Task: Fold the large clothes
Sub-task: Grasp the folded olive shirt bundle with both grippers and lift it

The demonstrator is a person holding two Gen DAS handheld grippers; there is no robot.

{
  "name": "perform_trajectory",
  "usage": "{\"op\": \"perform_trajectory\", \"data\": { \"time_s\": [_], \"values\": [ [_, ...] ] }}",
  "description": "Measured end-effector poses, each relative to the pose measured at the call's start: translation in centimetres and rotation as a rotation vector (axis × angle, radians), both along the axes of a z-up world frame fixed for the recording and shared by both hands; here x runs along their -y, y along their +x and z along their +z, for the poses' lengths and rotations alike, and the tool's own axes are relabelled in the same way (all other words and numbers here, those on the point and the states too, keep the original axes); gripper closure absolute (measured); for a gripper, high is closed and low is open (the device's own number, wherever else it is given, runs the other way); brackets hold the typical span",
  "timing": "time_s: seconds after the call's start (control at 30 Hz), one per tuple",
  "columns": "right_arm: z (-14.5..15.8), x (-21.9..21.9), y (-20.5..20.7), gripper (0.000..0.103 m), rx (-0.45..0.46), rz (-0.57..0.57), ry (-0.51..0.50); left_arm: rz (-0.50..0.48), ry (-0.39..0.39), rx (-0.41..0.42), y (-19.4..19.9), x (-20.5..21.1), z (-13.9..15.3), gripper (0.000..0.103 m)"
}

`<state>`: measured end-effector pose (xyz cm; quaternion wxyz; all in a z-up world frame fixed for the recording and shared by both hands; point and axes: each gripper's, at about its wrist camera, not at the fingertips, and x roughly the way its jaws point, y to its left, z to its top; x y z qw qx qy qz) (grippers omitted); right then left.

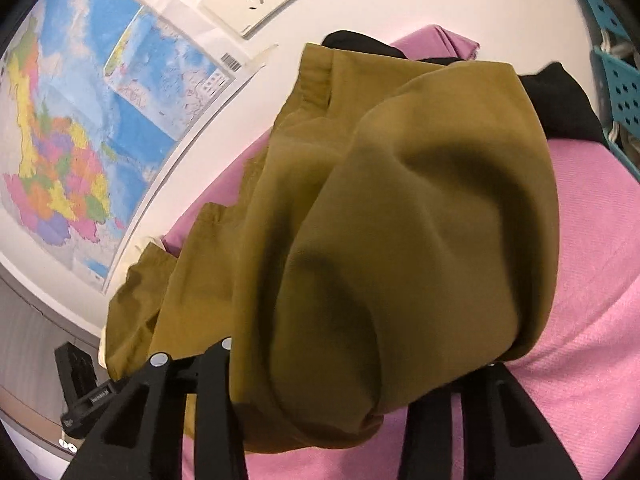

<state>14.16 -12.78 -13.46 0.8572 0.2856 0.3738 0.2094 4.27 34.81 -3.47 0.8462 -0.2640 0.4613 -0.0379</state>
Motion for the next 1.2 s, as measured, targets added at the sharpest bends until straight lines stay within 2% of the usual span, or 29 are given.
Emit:
{"op": "perform_trajectory", "data": {
  "time_s": [0.03,0.1,0.13,0.2,0.23,0.27,0.3,0.33,0.37,0.4,0.47,0.57,0.83,0.93,0.97,1.03,1.13,1.2],
  "values": [
    [-0.5,0.2,0.3,0.054,-0.022,0.008,0.035,0.001,-0.013,-0.007,0.1,-0.1,-0.2,0.053],
    [-1.1,0.5,0.9,0.037,-0.047,0.039,0.106,-0.005,-0.052,-0.025,0.5,-0.3,-0.7,0.044],
    [-1.3,0.3,1.1,0.036,-0.053,0.040,0.108,-0.006,-0.057,-0.032,0.7,-0.3,-0.9,0.041],
    [-1.0,-0.8,1.4,0.025,-0.036,0.057,0.064,-0.008,-0.052,-0.038,1.1,0.0,-1.1,0.039],
    [-0.8,-1.3,1.4,0.026,-0.025,0.061,0.032,-0.009,-0.043,-0.039,1.2,0.2,-1.1,0.040],
    [-0.7,-1.7,1.4,0.034,-0.021,0.057,0.004,-0.008,-0.036,-0.037,1.2,0.3,-0.9,0.044],
    [-0.4,-1.9,1.3,0.051,-0.012,0.053,-0.045,-0.015,-0.010,-0.027,1.2,0.7,-0.6,0.047],
    [-0.3,-1.7,1.3,0.055,-0.009,0.056,-0.043,-0.019,0.014,-0.018,1.0,0.9,-0.2,0.055],
    [-0.3,-1.1,1.3,0.065,-0.008,0.058,-0.013,-0.026,0.038,-0.006,0.9,1.2,0.3,0.060],
    [-0.2,-0.5,1.2,0.069,-0.003,0.067,0.021,-0.031,0.051,0.003,0.8,1.3,0.6,0.062],
    [0.2,-0.2,0.7,0.071,0.016,0.074,0.025,-0.038,0.078,0.019,0.6,1.9,1.4,0.068],
    [1.0,-0.2,-0.1,0.073,0.049,0.075,0.020,-0.048,0.118,0.039,0.2,2.6,2.2,0.070],
    [2.2,1.0,-2.4,0.073,0.063,0.113,0.045,-0.083,0.092,0.045,-1.4,1.5,2.6,0.069],
    [0.8,1.0,-2.0,0.064,0.007,0.111,0.030,-0.091,0.092,0.019,-1.5,1.2,1.6,0.065],
    [0.2,0.9,-1.7,0.058,-0.022,0.102,0.040,-0.089,0.086,0.011,-1.4,1.1,1.4,0.062],
    [-1.0,1.2,-1.2,0.055,-0.061,0.094,0.073,-0.083,0.064,-0.004,-1.2,0.7,0.8,0.057],
    [-1.2,0.8,-0.9,0.046,-0.052,0.105,0.070,-0.083,0.037,-0.020,-1.2,0.0,0.5,0.051],
    [-1.0,0.1,-0.7,0.033,-0.043,0.123,0.052,-0.086,0.042,-0.024,-0.9,-0.1,0.3,0.048]
  ]
}}
